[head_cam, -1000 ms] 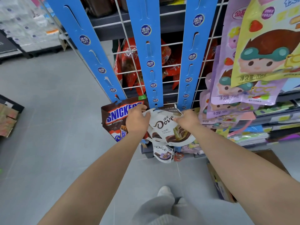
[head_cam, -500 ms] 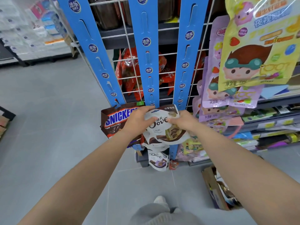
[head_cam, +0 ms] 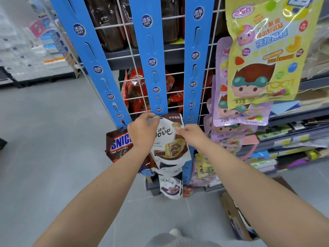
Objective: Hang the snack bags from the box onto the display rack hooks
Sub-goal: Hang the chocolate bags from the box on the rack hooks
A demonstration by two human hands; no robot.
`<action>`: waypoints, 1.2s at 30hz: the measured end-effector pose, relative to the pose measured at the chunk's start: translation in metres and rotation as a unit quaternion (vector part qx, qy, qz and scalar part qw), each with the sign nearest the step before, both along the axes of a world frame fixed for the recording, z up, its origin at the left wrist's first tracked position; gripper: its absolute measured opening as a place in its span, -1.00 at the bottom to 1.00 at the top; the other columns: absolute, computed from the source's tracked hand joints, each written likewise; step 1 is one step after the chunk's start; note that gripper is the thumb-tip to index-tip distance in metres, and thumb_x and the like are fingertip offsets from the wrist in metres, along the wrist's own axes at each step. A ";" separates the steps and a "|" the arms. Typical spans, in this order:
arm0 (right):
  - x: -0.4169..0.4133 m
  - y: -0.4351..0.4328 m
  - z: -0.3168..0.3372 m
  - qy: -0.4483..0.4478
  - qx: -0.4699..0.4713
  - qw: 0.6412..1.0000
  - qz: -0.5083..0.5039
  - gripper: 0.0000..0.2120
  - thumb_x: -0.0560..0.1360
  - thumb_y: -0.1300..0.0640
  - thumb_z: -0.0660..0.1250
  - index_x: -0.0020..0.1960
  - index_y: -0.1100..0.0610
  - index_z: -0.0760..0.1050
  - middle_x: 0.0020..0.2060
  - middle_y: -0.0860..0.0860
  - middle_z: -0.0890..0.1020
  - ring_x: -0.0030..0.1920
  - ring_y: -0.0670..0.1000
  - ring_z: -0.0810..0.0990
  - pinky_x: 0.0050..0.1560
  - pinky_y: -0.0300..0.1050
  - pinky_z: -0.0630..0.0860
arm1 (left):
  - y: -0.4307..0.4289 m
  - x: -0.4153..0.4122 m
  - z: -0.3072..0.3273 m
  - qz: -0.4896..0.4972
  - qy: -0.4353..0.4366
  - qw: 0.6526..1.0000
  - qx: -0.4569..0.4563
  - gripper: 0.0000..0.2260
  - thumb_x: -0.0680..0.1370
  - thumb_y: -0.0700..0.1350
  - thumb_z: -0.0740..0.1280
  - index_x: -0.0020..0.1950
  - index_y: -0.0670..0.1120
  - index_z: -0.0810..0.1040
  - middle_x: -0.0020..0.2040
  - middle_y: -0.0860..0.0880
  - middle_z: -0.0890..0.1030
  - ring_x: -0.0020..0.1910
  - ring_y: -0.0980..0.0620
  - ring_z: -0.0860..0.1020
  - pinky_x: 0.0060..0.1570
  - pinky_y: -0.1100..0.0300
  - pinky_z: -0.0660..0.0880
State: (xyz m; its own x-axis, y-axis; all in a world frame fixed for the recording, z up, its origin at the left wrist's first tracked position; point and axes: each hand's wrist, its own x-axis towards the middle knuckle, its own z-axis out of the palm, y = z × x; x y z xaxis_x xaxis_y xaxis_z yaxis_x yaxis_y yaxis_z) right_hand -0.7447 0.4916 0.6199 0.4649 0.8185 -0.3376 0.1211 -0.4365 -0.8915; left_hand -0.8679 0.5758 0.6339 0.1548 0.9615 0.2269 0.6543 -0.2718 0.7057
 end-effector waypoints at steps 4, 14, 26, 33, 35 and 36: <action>0.001 0.004 -0.001 -0.013 -0.005 1.000 -0.011 -0.59 0.56 0.03 0.25 -0.40 0.12 0.24 -0.43 0.10 0.36 -0.36 0.02 0.35 -0.32 -0.16 0.24 | 0.002 0.003 -0.003 -0.032 0.011 0.999 0.021 -0.80 0.52 0.01 0.31 -0.02 -0.03 0.68 -0.09 0.01 0.70 -0.08 -0.01 0.60 0.04 0.01 0.48; 0.007 0.010 0.002 -0.025 0.003 0.999 -0.023 -0.56 0.57 0.06 0.25 -0.45 0.11 0.25 -0.43 0.03 0.40 -0.36 0.01 0.39 -0.34 -0.15 0.26 | 0.011 0.012 0.013 -0.002 -0.012 0.989 -0.151 -0.87 0.47 0.02 0.32 -0.28 0.08 0.57 -0.26 0.15 0.57 -0.05 0.06 0.51 0.19 0.00 0.30; 0.009 0.012 -0.004 -0.020 -0.080 0.996 -0.023 -0.54 0.54 -0.10 0.23 -0.40 0.11 0.21 -0.42 0.05 0.35 -0.27 0.05 0.40 -0.12 -0.08 0.38 | 0.005 0.013 0.003 -0.025 0.074 0.995 -0.061 -0.73 0.51 0.08 0.23 -0.25 -0.03 0.60 -0.32 0.08 0.58 -0.10 -0.01 0.52 0.22 -0.01 0.23; 0.016 0.014 0.005 -0.052 -0.107 0.993 0.008 -0.70 0.53 0.03 0.29 0.03 0.29 0.54 -0.11 0.16 0.53 -0.11 0.09 0.51 -0.06 -0.03 0.47 | 0.011 0.001 0.006 -0.054 0.108 0.993 -0.007 -0.73 0.53 0.14 0.28 -0.19 -0.02 0.59 -0.21 0.06 0.62 -0.16 0.03 0.54 -0.03 0.07 0.45; 0.015 0.015 0.002 -0.054 -0.107 0.993 0.011 -0.78 0.53 0.03 0.28 -0.06 0.21 0.49 -0.14 0.12 0.50 -0.12 0.07 0.48 -0.10 -0.07 0.44 | 0.010 -0.001 0.007 -0.061 0.096 0.994 -0.004 -0.75 0.53 0.12 0.30 -0.17 -0.03 0.60 -0.19 0.05 0.64 -0.16 0.03 0.56 -0.22 0.16 0.45; 0.015 0.015 0.000 -0.054 -0.110 0.992 0.012 -0.78 0.54 0.02 0.27 -0.08 0.19 0.45 -0.14 0.11 0.50 -0.12 0.07 0.48 -0.07 -0.02 0.49 | 0.009 -0.001 0.007 -0.064 0.093 0.994 -0.002 -0.76 0.53 0.11 0.30 -0.15 -0.03 0.60 -0.20 0.06 0.63 -0.17 0.05 0.55 -0.26 0.19 0.42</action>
